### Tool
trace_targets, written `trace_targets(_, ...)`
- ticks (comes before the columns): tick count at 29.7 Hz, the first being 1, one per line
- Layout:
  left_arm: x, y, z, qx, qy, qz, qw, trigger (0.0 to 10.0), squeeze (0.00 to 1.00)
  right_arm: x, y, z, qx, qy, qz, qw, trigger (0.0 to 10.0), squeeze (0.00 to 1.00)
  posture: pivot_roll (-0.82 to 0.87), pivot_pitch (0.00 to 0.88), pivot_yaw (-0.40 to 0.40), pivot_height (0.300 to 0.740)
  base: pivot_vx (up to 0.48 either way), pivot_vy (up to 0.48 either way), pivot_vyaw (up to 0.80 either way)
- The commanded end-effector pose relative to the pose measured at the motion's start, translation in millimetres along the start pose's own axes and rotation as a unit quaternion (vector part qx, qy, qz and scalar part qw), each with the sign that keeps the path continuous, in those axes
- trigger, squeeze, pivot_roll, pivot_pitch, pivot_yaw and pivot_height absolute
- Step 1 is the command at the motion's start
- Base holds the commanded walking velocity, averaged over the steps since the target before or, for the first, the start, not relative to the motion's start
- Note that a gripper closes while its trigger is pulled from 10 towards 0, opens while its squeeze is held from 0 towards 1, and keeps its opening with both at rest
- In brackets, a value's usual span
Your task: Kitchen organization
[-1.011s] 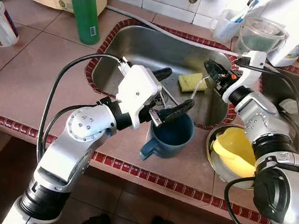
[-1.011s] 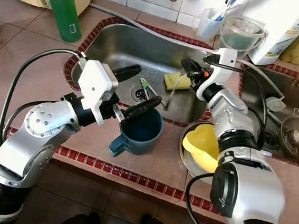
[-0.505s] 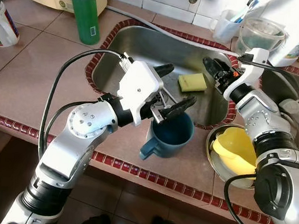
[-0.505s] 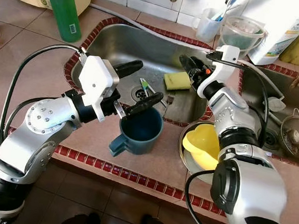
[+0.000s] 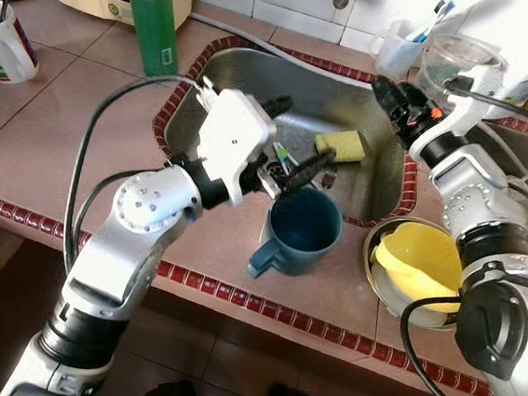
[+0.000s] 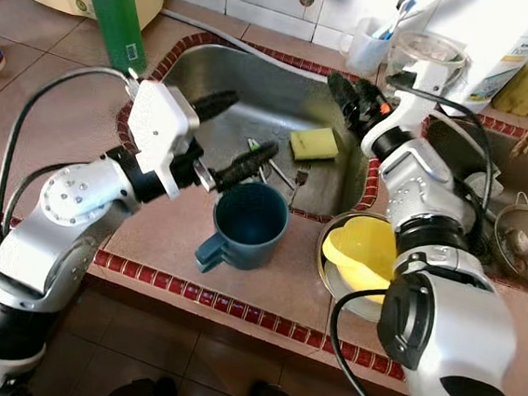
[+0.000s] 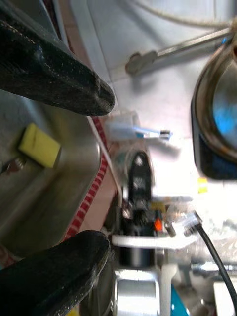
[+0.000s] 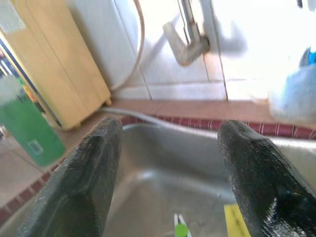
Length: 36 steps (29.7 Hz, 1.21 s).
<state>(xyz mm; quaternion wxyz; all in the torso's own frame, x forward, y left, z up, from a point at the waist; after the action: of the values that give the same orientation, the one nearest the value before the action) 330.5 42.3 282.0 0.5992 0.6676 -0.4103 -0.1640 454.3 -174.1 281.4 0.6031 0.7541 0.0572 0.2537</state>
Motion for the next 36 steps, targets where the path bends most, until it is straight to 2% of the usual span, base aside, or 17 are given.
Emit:
trace_targets(1, 1.4, 6.1, -7.7, 0.005, 0.015, 0.012, 1.000, 10.0, 0.00, -0.7, 27.0, 6.3, -0.012, -0.004, 0.044, 0.999, 10.0, 1.00, -0.12, 0.133, -0.070, 0.732, 0.000, 0.000, 0.00)
trace_targets(4, 1.3, 7.8, -11.8, 0.003, 0.023, 0.017, 1.000, 10.0, 0.00, -1.2, 31.6, 7.3, -0.009, -0.006, 0.055, 0.998, 10.0, 1.00, -0.12, 0.123, -0.071, 0.732, 0.000, 0.000, 0.00)
trace_targets(9, -0.7, 5.3, -27.4, 0.014, 0.064, 0.020, 0.998, 10.0, 0.00, -6.1, 42.3, 4.9, -0.017, -0.003, 0.094, 0.995, 10.0, 1.00, -0.12, 0.066, -0.071, 0.732, 0.000, 0.000, 0.00)
trace_targets(13, -6.7, -5.8, -42.9, 0.026, 0.117, 0.007, 0.993, 10.0, 0.00, -13.2, 41.4, -0.6, -0.053, -0.012, 0.114, 0.992, 10.0, 1.00, -0.12, 0.040, -0.071, 0.732, 0.000, 0.000, 0.00)
trace_targets(14, -9.9, -11.1, -47.5, 0.010, 0.135, 0.005, 0.991, 10.0, 0.00, -16.7, 39.8, -2.3, -0.063, -0.022, 0.119, 0.991, 10.0, 0.85, -0.12, 0.030, -0.073, 0.732, 0.000, 0.000, 0.00)
trace_targets(15, -11.2, -12.6, -48.8, 0.007, 0.141, 0.005, 0.990, 10.0, 0.00, -18.4, 39.5, -3.7, -0.076, -0.025, 0.123, 0.989, 10.0, 0.11, -0.12, 0.025, -0.074, 0.732, 0.000, 0.000, 0.00)
trace_targets(16, -12.4, -13.9, -50.2, 0.008, 0.146, 0.004, 0.989, 10.0, 0.00, -20.2, 39.5, -5.5, -0.084, -0.027, 0.126, 0.988, 10.0, 0.00, -0.12, 0.023, -0.074, 0.732, 0.000, 0.000, 0.00)
trace_targets(19, -16.1, -18.5, -57.2, -0.014, 0.173, 0.005, 0.985, 10.0, 0.00, -25.0, 38.0, -10.3, -0.099, -0.041, 0.132, 0.985, 10.0, 0.00, -0.12, 0.018, -0.075, 0.732, 0.000, 0.000, 0.00)
trace_targets(22, -17.8, -19.2, -58.8, -0.031, 0.179, 0.009, 0.983, 10.0, 0.00, -28.8, 38.5, -15.5, -0.100, -0.045, 0.141, 0.984, 10.0, 0.00, -0.13, 0.013, -0.073, 0.732, 0.000, 0.000, 0.00)
trace_targets(31, -29.3, -25.9, -68.0, -0.034, 0.212, -0.004, 0.977, 10.0, 0.00, -48.1, 35.7, -43.5, -0.130, -0.055, 0.154, 0.978, 10.0, 0.00, -0.14, 0.008, -0.054, 0.732, 0.000, 0.000, 0.00)
trace_targets(36, -33.1, -36.0, -64.6, -0.038, 0.212, -0.017, 0.976, 10.0, 0.00, -56.5, 18.4, -52.7, -0.150, -0.062, 0.137, 0.977, 10.0, 0.00, -0.14, 0.014, -0.050, 0.732, 0.000, 0.000, 0.00)
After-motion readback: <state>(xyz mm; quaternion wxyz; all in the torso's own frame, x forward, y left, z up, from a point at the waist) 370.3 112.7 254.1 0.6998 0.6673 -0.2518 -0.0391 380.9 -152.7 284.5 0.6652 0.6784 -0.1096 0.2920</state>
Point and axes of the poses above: a point about 5 cm out from each wrist's last joint towards the gripper, its own x axis pointing out of the wrist towards the gripper, its own y axis along the axis of the wrist's last joint, z = x × y, the point moved 5 cm from there along x, pointing out of the wrist towards the gripper, and after that the axes turned 8 degrees about -x, right-handed, at the moved point
